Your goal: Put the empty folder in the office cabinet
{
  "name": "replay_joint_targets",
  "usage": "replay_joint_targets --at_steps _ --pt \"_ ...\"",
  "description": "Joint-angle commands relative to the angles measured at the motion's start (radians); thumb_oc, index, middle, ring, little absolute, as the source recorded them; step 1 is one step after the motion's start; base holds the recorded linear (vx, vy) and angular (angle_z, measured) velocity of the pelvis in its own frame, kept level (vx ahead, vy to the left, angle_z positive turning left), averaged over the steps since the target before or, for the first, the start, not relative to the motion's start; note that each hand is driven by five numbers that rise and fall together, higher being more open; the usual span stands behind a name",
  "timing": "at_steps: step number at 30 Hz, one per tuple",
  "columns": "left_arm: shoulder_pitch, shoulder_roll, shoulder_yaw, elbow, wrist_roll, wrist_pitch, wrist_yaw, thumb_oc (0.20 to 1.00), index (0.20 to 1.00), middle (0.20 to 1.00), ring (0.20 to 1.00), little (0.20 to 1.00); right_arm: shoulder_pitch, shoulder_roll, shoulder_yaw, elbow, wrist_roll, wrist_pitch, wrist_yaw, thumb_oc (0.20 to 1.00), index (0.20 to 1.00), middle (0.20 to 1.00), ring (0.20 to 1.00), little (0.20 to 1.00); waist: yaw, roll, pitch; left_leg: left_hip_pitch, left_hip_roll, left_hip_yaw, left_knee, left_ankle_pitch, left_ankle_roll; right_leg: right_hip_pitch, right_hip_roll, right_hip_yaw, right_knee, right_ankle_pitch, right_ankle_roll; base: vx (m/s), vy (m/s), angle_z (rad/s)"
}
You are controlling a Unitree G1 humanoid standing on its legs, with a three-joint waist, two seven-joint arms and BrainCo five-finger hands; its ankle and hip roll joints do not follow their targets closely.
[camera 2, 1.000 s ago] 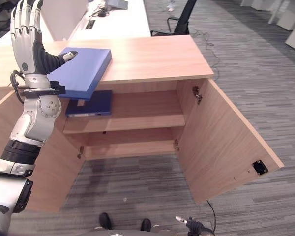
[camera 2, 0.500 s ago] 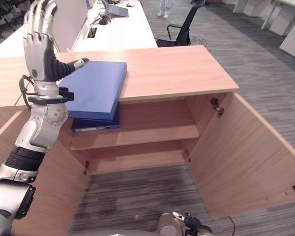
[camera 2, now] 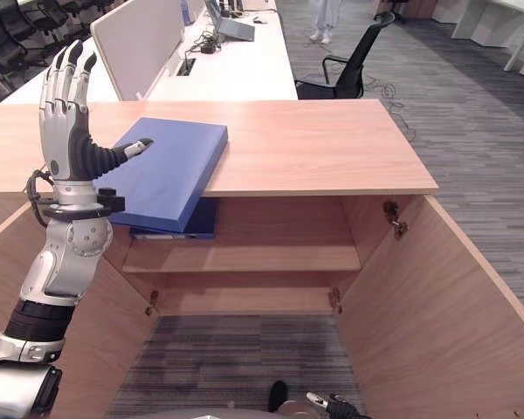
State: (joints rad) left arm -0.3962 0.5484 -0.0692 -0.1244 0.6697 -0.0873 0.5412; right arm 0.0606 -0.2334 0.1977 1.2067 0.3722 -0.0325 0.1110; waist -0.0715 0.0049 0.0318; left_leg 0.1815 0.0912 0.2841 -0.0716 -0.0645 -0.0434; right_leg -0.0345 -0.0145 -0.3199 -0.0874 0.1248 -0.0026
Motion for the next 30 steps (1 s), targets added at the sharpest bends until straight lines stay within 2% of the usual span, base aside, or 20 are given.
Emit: replay_joint_targets --at_steps 1,10,18,25,30 --pt "0.037 0.034 0.049 -0.06 -0.068 -0.053 -0.007 1.0 1.0 1.0 1.0 1.0 -0.007 0.05 0.026 -0.008 0.012 -0.011 0.013 1.0 1.0 1.0 1.0 1.0 -0.01 -0.061 -0.043 -0.083 -0.072 0.011 -0.016 0.019 0.022 0.116 -0.088 0.018 0.006 -0.097 0.147 0.02 -0.04 0.01" --pt "0.318 0.037 0.147 -0.211 -0.149 -0.142 -0.069 1.0 1.0 1.0 1.0 1.0 0.009 0.059 0.012 -0.012 0.016 -0.016 0.016 1.0 1.0 1.0 1.0 1.0 0.025 -0.073 -0.033 -0.094 -0.069 -0.009 -0.016 0.023 0.021 0.109 -0.077 0.011 0.0 -0.1 0.142 0.01 -0.03 0.06" --pt "0.426 0.053 0.189 -0.202 -0.196 -0.163 -0.078 1.0 1.0 1.0 1.0 1.0 0.005 0.051 0.0 0.008 0.023 -0.019 0.012 1.0 1.0 1.0 1.0 1.0 0.045 -0.086 -0.02 -0.094 -0.064 -0.021 -0.016 0.022 0.021 0.111 -0.071 0.004 0.0 -0.104 0.139 0.01 -0.021 0.05" --pt "0.425 0.071 0.127 -0.137 -0.235 -0.167 -0.117 1.0 1.0 1.0 1.0 1.0 -0.015 0.047 -0.007 0.026 0.036 -0.019 0.005 1.0 1.0 1.0 1.0 1.0 0.05 -0.09 -0.012 -0.096 -0.061 -0.024 -0.016 0.017 0.02 0.111 -0.066 0.002 0.0 -0.106 0.139 0.0 -0.002 0.01" --pt "0.354 0.077 0.028 -0.045 -0.215 -0.151 -0.137 1.0 1.0 1.0 1.0 1.0 -0.036 0.049 -0.003 0.044 0.039 -0.018 -0.006 1.0 1.0 1.0 1.0 1.0 0.039 -0.089 -0.014 -0.093 -0.06 -0.018 -0.016 0.012 0.021 0.108 -0.065 0.008 0.0 -0.106 0.141 0.0 0.0 0.0"
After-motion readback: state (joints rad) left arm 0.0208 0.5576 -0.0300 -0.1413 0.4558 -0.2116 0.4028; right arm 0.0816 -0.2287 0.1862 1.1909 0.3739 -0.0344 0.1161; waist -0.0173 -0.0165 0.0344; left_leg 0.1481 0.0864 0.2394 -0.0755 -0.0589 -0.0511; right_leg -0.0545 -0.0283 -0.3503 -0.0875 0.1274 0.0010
